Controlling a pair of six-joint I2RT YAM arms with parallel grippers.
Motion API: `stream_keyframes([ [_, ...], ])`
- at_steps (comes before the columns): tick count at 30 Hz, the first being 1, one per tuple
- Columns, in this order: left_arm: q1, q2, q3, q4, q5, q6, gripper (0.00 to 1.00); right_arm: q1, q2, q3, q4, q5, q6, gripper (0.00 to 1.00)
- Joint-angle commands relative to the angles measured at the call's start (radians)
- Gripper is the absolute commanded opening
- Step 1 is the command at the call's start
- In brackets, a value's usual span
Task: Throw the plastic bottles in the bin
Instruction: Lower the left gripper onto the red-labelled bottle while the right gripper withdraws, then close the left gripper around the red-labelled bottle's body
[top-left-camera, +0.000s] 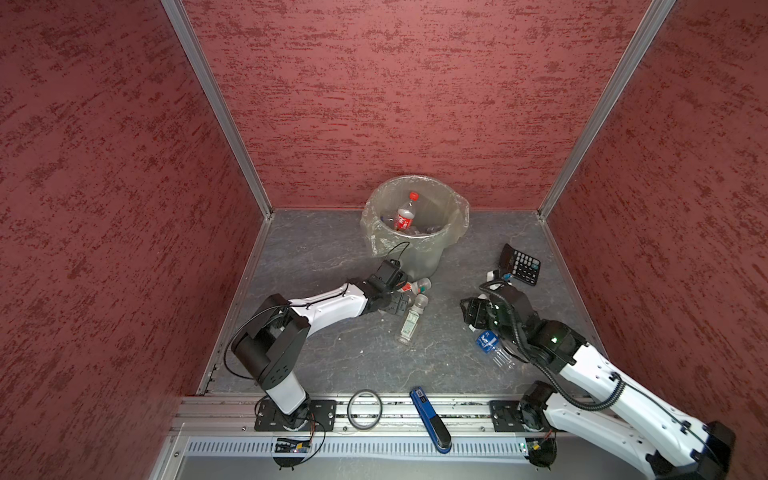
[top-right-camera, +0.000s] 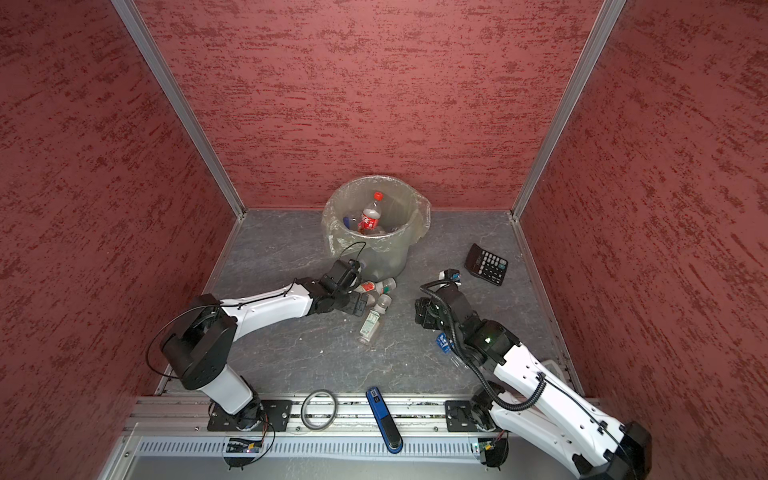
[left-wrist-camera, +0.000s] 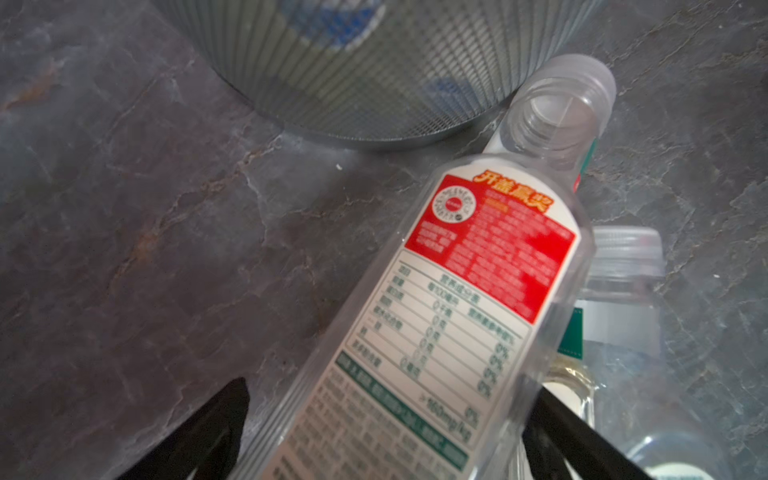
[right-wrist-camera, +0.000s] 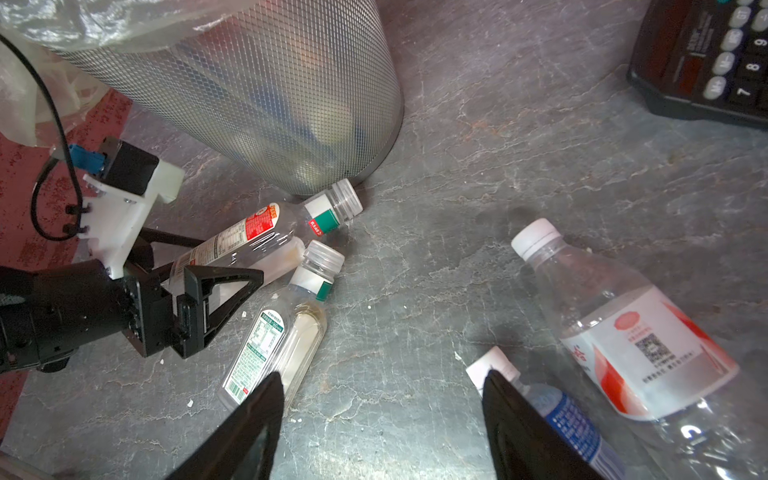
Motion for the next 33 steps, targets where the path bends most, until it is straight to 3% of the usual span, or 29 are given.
stream_keyframes([
  [1,0.015,0.046,0.028,-0.015,-0.012,0.034,1.0,-0.001,-0.013,0.001,0.009,0.003,0.018,0.76],
  [8,0.011,0.027,-0.032,-0.021,0.044,0.002,0.81,-0.001,-0.022,0.008,-0.004,0.002,0.015,0.73],
  [17,-0.04,-0.311,-0.334,-0.046,-0.062,-0.215,0.77,0.001,0.001,-0.001,0.032,-0.035,0.01,0.72],
  [21,-0.129,-0.448,-0.406,-0.086,-0.087,-0.299,0.82,0.001,0.015,0.004,0.049,-0.041,0.005,0.72],
  [24,-0.147,-0.49,-0.424,-0.112,-0.093,-0.353,0.89,0.002,0.029,0.007,0.063,-0.049,0.004,0.72],
  [26,-0.146,-0.484,-0.425,-0.109,-0.102,-0.372,0.99,0.003,0.036,0.008,0.071,-0.054,0.004,0.72],
  [33,-0.075,-0.367,-0.333,-0.08,-0.113,-0.329,1.0,0.007,0.023,0.019,0.055,-0.049,0.003,0.72],
])
